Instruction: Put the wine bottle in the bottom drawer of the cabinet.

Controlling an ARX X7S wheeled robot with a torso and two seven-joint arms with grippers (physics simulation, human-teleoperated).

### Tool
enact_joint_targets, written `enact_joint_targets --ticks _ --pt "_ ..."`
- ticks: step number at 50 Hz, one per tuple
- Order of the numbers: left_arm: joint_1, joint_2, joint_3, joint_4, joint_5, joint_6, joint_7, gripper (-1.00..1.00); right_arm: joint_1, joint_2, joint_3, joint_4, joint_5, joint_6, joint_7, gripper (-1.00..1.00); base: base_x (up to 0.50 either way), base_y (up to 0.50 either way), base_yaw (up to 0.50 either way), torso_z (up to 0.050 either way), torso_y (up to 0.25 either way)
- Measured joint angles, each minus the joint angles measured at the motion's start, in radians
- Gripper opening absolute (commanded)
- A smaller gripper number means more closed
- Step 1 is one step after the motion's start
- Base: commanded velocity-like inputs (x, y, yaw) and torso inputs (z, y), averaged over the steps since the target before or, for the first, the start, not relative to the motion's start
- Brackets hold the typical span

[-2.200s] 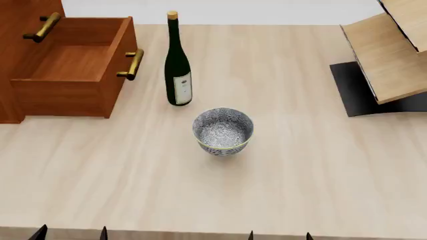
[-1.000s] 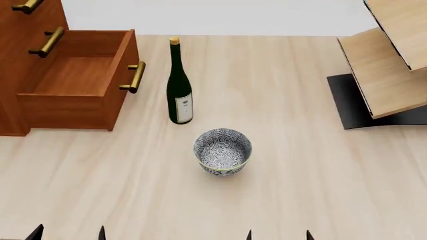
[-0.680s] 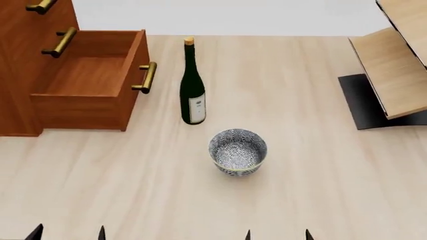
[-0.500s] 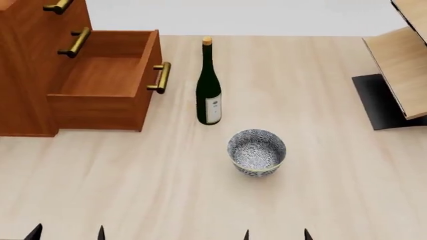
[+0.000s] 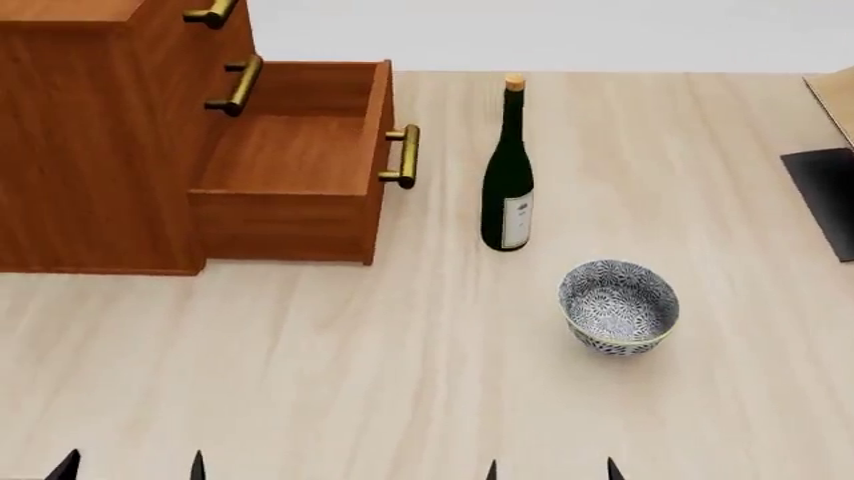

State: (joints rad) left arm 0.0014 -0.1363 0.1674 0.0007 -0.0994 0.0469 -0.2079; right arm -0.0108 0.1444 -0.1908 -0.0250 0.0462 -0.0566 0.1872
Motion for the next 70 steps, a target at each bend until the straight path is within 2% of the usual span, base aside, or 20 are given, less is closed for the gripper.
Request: enact_joint_targets --ticks 24,37,44,58,70 --pt "-0.009 -0.013 0.016 -0.009 -0.008 -0.007 -0.026 1.00 0.001 0.014 -0.018 -0.006 0.011 0.003 0.019 1.00 0.00 0.33 0.00 0.000 0.000" --pt "-0.018 -0.021 0.032 -0.018 -0.013 -0.022 -0.029 1.00 0.000 0.021 -0.024 -0.021 0.025 0.008 0.025 1.00 0.00 0.00 0.00 0.000 0.000" --pt "-0.020 -0.026 0.045 0.017 -0.007 -0.075 -0.041 1.00 0.001 0.028 -0.025 -0.063 0.040 0.052 0.029 1.00 0.00 0.00 0.00 0.000 0.000" --pt "-0.031 -0.046 0.010 0.357 -0.086 -0.410 -0.098 1.00 0.005 0.061 -0.007 -0.310 0.096 0.257 0.054 1.00 0.00 0.00 0.00 0.000 0.000" --pt "-0.130 -0.066 -0.083 0.726 -0.240 -0.833 -0.171 1.00 0.032 0.104 0.030 -0.624 0.163 0.496 0.094 1.00 0.00 0.00 0.00 0.000 0.000"
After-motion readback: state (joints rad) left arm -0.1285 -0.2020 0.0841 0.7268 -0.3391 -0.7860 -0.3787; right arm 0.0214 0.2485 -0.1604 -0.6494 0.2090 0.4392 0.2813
